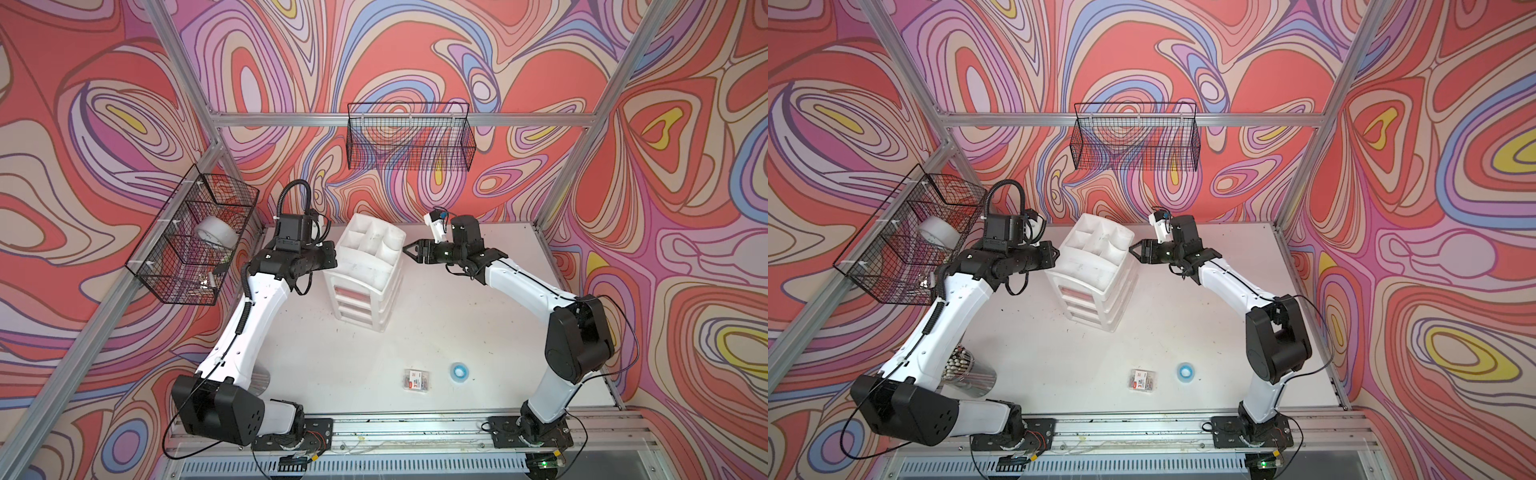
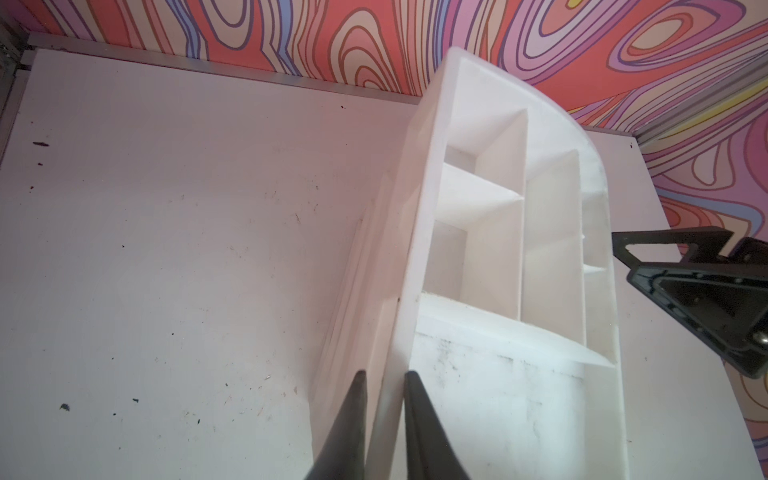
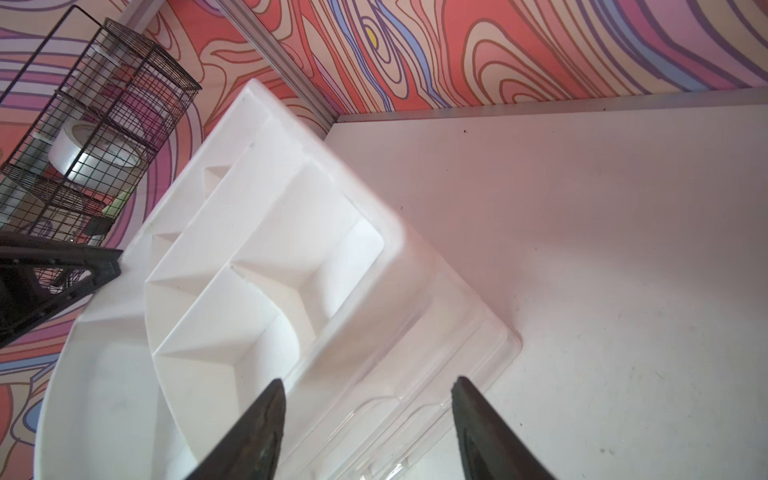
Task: Take the postcards out of the drawer
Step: Move the storage box to the center of the board.
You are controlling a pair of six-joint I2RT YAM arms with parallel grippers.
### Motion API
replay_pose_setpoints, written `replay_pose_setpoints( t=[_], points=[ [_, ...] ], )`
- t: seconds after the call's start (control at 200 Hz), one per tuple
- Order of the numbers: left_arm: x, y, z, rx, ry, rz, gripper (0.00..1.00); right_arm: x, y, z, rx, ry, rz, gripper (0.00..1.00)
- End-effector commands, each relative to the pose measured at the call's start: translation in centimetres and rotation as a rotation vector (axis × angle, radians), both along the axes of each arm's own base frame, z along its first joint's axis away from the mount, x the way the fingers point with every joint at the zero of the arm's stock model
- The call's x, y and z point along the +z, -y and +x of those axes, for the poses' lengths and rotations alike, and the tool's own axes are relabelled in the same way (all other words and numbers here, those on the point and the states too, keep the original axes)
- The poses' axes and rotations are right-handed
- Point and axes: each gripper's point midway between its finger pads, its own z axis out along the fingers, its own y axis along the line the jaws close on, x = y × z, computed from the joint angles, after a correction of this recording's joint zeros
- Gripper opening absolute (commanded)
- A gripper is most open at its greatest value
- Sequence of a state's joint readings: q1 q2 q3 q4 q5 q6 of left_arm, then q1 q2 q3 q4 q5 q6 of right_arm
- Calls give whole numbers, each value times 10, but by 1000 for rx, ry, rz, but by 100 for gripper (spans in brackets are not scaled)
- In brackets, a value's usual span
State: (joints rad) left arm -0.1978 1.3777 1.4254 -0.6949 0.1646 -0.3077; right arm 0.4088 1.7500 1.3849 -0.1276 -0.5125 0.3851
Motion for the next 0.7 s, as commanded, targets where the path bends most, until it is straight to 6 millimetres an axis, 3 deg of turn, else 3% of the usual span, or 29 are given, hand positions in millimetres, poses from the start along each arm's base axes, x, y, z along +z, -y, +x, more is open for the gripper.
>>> replay_pose_setpoints(
  t=[0.0,0.165,0.391,0.696],
  points=[
    [-17,2,-17,33,-88,25,18,21,9,-11,-13,49,-7,66],
    [-22,6,-24,49,-103,43,19,24,17,-24,-7,43,-9,67],
    [-23,6,-24,70,-98,46,31,18,22,-37,-9,-7,11,68],
    [-22,2,-17,61,-94,107,23,3,17,-45,-29,-104,168,70]
  ],
)
